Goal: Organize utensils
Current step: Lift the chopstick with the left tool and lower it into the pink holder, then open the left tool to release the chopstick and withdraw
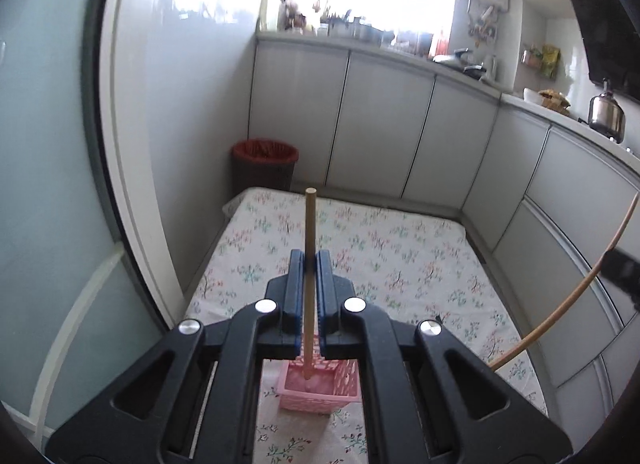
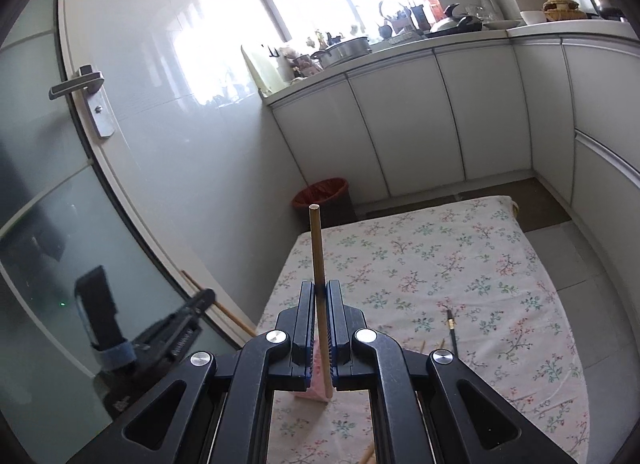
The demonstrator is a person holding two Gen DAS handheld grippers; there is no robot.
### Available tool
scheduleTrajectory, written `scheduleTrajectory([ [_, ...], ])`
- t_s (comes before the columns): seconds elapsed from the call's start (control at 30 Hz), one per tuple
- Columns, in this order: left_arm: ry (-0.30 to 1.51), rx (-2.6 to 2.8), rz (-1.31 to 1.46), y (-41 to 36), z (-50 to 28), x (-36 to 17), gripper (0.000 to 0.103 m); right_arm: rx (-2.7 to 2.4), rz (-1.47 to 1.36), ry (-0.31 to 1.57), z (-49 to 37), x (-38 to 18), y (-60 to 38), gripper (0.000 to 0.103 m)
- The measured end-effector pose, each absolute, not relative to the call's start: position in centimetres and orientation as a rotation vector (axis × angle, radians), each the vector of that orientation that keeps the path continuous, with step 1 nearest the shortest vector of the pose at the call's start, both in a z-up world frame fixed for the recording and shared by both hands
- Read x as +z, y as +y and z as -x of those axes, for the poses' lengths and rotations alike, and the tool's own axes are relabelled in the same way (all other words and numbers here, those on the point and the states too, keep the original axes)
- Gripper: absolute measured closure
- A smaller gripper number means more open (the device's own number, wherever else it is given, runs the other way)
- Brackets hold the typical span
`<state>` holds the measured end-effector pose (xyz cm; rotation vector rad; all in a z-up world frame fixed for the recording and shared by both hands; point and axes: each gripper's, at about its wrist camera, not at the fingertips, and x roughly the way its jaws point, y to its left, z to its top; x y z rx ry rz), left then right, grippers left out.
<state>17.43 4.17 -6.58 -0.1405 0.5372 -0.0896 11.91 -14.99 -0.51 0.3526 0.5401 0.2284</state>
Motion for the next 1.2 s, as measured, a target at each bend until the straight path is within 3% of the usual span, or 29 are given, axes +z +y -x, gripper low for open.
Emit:
scheduleTrajectory([
  [0.43, 0.661, -0.104, 0.226, 5.5, -19.9, -8.3, 0.097, 0.262, -0.370, 0.536, -16.4, -1.9, -10.9, 0.097],
  [0.97, 0.665, -0.123, 0.272, 6.1, -21.1, -8.5, 0.095, 0.236, -0.386, 0.750, -21.6, -8.2, -8.9, 0.096],
  [1.1, 0.646, -0.109, 0.273, 6.3, -20.7, -8.1, 0.065, 0.232, -0.410, 0.732, -21.5, -8.0, -9.5, 0.077],
  [1.2, 0.636, -0.107, 0.260, 6.2, -20.2, -7.6, 0.055, 0.226, -0.407, 0.710, -20.9, -7.3, -10.2, 0.071],
])
